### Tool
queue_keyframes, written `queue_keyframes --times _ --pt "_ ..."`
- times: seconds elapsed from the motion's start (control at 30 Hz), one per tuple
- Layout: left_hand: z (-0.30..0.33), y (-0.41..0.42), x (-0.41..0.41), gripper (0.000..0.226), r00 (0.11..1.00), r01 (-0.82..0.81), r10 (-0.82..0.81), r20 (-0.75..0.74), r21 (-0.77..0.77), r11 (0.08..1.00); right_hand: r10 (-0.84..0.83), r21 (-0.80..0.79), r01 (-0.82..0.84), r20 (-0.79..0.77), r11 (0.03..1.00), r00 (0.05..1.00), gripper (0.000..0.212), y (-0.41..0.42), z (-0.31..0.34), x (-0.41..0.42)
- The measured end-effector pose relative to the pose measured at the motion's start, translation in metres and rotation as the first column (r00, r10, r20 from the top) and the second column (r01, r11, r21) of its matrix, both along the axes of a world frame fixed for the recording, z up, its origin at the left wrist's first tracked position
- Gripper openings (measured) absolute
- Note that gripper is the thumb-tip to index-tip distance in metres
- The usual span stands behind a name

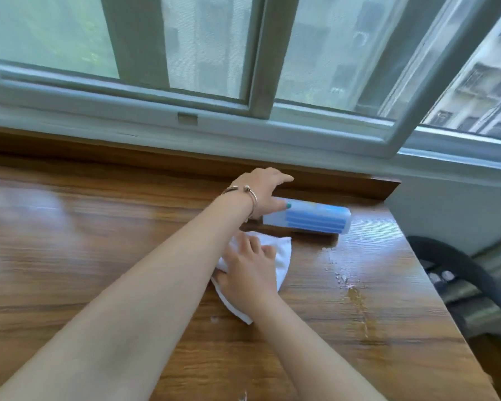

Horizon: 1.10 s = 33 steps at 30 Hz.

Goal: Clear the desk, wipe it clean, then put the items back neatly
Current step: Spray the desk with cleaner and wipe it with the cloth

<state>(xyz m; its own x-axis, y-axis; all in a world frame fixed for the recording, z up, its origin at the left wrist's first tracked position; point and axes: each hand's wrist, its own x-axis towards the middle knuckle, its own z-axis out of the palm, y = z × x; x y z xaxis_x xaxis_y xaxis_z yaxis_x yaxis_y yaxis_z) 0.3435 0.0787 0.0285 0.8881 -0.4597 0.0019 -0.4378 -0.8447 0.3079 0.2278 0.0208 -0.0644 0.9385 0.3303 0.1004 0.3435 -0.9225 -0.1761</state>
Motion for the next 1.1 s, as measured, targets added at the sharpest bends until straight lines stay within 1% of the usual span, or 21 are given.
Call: queue_keyframes --times 0.07,0.1,0.17,0.23,0.3,0.37,0.47,0.53,0.57,0.63,0.7,0.77,0.87,0.93,1.03,1.1 --pt "-0.006 -0.017 0.012 0.074 0.995 0.066 -0.059 -0.081 0.091 0.994 0.062 0.025 -0.062 0.019 0.998 0.998 0.05 -0.014 0.003 -0.007" --pt "-0.01 -0.022 0.016 0.078 0.991 0.088 -0.074 -0.112 0.128 0.988 0.091 0.036 -0.091 -0.003 0.995 0.996 0.051 -0.022 0.004 -0.011" --pt "-0.016 -0.028 0.02 0.084 0.983 0.126 -0.1 -0.157 0.164 0.978 0.102 0.059 -0.101 -0.01 0.993 0.995 0.053 -0.039 0.001 -0.018" --pt "-0.02 -0.03 0.021 0.089 0.982 0.165 -0.138 -0.127 0.229 0.959 0.069 0.077 -0.068 -0.002 0.995 0.998 0.052 -0.052 0.0 -0.028" --pt "-0.023 -0.029 0.024 0.093 0.983 0.181 -0.176 -0.045 0.283 0.942 0.054 0.068 -0.055 0.014 0.996 0.998 0.052 -0.061 -0.003 -0.036" --pt "-0.027 -0.027 0.027 0.092 0.981 0.186 -0.195 0.006 0.268 0.945 0.035 0.068 -0.034 -0.006 0.997 0.999 0.053 -0.065 -0.004 -0.041" --pt "-0.031 -0.025 0.029 0.079 0.971 0.202 -0.219 0.095 0.166 0.965 -0.002 0.057 0.002 0.007 0.998 1.0 0.053 -0.063 -0.003 -0.042" --pt "-0.033 -0.026 0.031 0.071 0.967 0.218 -0.229 0.113 0.101 0.971 -0.019 0.048 0.019 0.013 0.999 1.0 0.053 -0.062 -0.003 -0.042" --pt "-0.033 -0.026 0.032 0.072 0.967 0.226 -0.235 0.101 0.091 0.97 -0.024 0.052 0.023 0.021 0.998 1.0 0.053 -0.063 -0.003 -0.043" --pt "-0.033 -0.027 0.034 0.077 0.965 0.25 -0.257 0.047 0.121 0.961 -0.027 0.053 0.026 0.033 0.998 0.999 0.052 -0.063 0.0 -0.042" --pt "-0.034 -0.028 0.037 0.08 0.959 0.274 -0.282 0.023 0.173 0.946 -0.013 0.055 0.011 0.049 0.998 0.999 0.052 -0.064 -0.001 -0.043" --pt "-0.032 -0.029 0.04 0.075 0.959 0.277 -0.284 0.02 0.163 0.947 -0.015 0.055 0.014 0.016 0.998 1.0 0.052 -0.064 0.0 -0.043" --pt "-0.026 -0.03 0.045 0.068 0.967 0.249 -0.253 0.015 0.121 0.961 -0.026 0.036 0.026 0.018 0.999 0.999 0.054 -0.063 0.001 -0.043" --pt "-0.017 -0.033 0.05 0.066 0.963 0.263 -0.268 0.026 0.123 0.957 -0.017 0.027 0.017 0.016 0.999 1.0 0.055 -0.064 0.001 -0.043" --pt "0.005 -0.045 0.064 0.066 0.935 0.332 -0.35 0.061 0.201 0.921 -0.02 0.034 0.018 0.047 0.999 0.999 0.056 -0.063 0.002 -0.044" --pt "0.023 -0.058 0.073 0.065 0.908 0.377 -0.411 0.084 0.269 0.886 -0.021 0.079 0.018 0.032 0.997 0.999 0.057 -0.06 0.0 -0.041"
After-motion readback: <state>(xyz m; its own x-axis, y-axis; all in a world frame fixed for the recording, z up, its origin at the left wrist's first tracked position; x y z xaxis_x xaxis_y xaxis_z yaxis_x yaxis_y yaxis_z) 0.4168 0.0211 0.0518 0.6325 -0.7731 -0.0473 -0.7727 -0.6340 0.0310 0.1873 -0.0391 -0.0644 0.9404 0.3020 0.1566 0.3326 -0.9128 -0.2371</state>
